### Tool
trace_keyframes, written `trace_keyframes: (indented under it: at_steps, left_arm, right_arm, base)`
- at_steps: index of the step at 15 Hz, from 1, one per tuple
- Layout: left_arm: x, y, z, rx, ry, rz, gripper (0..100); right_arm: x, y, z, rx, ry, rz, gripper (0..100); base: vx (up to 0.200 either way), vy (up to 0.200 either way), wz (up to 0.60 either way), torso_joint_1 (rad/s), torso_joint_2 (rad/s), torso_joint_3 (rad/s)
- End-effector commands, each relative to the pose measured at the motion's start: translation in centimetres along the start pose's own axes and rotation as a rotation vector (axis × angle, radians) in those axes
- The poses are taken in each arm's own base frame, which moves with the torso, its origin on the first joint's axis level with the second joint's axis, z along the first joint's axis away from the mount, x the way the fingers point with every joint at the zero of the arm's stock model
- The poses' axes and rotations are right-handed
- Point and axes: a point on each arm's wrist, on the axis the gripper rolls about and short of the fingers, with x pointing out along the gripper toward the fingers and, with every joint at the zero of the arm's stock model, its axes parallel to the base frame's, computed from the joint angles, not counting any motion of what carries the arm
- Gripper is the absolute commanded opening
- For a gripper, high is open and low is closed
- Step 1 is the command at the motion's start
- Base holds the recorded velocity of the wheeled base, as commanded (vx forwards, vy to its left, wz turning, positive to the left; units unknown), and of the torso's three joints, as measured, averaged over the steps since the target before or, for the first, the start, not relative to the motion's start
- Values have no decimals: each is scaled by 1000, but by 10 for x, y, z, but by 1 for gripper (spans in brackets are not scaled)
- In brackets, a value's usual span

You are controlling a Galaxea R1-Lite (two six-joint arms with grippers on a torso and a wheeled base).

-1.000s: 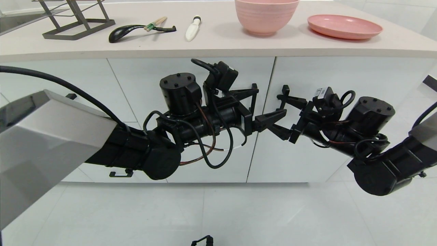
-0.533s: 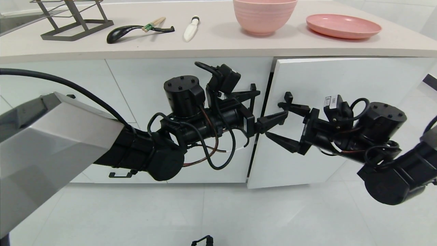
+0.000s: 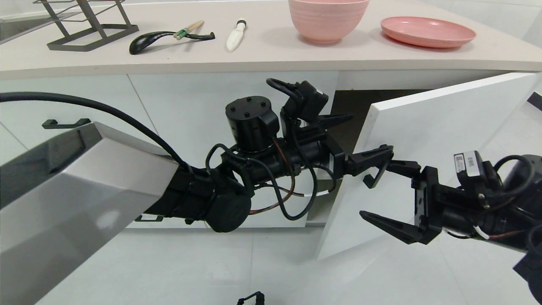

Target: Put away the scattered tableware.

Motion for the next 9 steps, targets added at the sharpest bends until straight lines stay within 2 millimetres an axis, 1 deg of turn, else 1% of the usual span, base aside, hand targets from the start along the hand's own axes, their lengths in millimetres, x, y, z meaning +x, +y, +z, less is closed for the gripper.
trace_keyframes:
  at_steps: [1, 3, 4, 5, 6, 9]
  left_arm:
    - [22, -12, -13, 0, -12, -48, 100]
    - [32, -23, -17, -1, -25, -79, 100]
    - [35, -32, -20, -8, -26, -100, 100]
    - [37, -35, -21, -16, -25, -106, 100]
    - [40, -41, -28, -28, -22, -121, 100]
    - [43, -44, -33, -25, -37, -129, 100]
  right_arm:
    - [-9, 11, 9, -23, -16, 13, 100]
    - [-13, 9, 5, -21, 3, -21, 100]
    - [-23, 6, -1, -4, 37, -80, 100]
    - [-25, 6, -3, 2, 46, -90, 100]
    - [-30, 4, -7, -7, 62, -116, 100]
    - [-40, -2, -8, -8, 75, -165, 100]
  base:
    - [0, 0, 0, 0, 0, 0]
    - [0, 0, 0, 0, 0, 0]
    - [0, 0, 0, 0, 0, 0]
    - [0, 0, 0, 0, 0, 0]
    - [0, 0, 0, 0, 0, 0]
    - [0, 0, 0, 0, 0, 0]
